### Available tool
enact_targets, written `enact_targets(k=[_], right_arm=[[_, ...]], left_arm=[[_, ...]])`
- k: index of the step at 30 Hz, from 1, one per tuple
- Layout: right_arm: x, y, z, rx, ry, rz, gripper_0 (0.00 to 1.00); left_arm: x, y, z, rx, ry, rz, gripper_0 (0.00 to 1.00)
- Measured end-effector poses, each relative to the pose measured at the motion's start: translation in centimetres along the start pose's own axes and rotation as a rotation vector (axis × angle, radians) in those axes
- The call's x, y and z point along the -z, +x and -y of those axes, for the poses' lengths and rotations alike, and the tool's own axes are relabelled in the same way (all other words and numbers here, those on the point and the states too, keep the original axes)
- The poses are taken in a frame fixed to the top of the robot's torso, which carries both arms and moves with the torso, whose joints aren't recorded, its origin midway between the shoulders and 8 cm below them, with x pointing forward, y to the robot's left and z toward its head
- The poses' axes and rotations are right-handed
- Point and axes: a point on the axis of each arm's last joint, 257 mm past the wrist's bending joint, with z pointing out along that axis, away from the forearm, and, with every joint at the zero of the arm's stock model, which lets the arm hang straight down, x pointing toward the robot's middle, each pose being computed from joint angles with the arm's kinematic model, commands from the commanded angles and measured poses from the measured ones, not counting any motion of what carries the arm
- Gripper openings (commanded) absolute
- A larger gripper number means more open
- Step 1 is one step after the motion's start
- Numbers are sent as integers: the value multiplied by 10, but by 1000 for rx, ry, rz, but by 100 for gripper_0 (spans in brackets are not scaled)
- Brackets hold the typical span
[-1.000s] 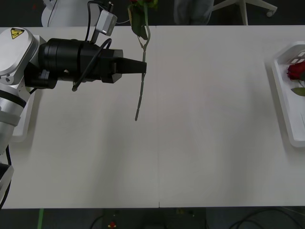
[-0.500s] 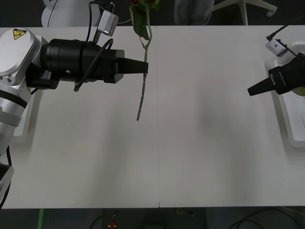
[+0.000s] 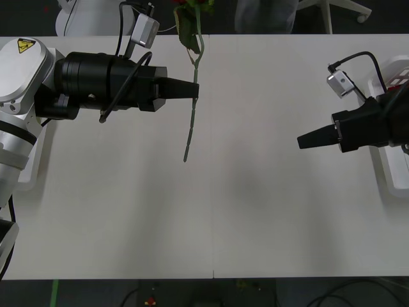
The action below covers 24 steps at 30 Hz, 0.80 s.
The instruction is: Put the red flowers into the right box and the blue flowers into the left box
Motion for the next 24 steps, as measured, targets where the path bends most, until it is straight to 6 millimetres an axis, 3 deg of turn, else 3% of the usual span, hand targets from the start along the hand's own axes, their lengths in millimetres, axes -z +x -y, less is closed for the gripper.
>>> enact_targets(k=[7,24], right_arm=[[-36,1,-28,22,-73,82,85],[-117,-20,-94,36,-247,281,85]], left_arm=[[0,0,0,0,0,0,0],[0,0,0,0,0,0,0]])
